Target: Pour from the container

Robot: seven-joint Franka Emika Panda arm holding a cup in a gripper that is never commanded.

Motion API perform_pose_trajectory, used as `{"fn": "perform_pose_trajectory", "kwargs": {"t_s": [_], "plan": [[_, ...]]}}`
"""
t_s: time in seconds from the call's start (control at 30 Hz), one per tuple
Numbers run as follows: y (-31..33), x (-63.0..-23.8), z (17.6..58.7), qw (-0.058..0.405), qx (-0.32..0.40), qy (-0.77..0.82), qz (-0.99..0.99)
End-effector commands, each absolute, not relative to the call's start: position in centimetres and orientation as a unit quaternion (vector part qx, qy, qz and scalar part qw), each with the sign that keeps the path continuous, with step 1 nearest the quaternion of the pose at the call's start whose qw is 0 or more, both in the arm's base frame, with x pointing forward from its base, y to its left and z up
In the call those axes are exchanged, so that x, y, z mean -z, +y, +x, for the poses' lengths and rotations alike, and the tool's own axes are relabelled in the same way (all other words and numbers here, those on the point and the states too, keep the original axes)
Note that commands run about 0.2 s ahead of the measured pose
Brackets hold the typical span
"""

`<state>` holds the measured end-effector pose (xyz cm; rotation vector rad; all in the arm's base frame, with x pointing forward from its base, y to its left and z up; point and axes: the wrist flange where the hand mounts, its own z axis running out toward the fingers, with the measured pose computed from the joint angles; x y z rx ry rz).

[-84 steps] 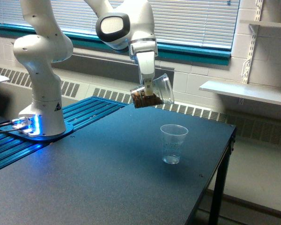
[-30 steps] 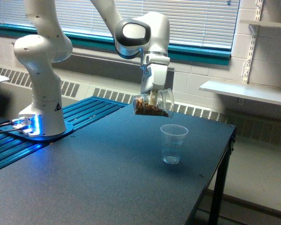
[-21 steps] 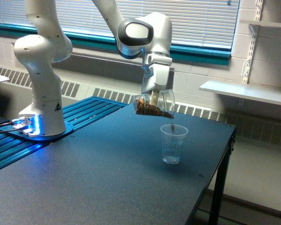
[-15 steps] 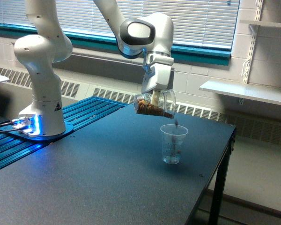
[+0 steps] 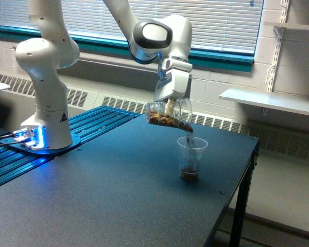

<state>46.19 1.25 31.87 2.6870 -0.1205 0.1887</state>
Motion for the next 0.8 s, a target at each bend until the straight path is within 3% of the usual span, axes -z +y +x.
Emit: {"fn": "perform_pose_trajectory", "kwargs": {"t_s": [0.03,0.8], "plan": [[1.5,-32.7,46.4,0.231,-0.069,-0.025,0.97],[2.2,-33.7,47.3,0.25,-0.059,0.0,0.966]]}}
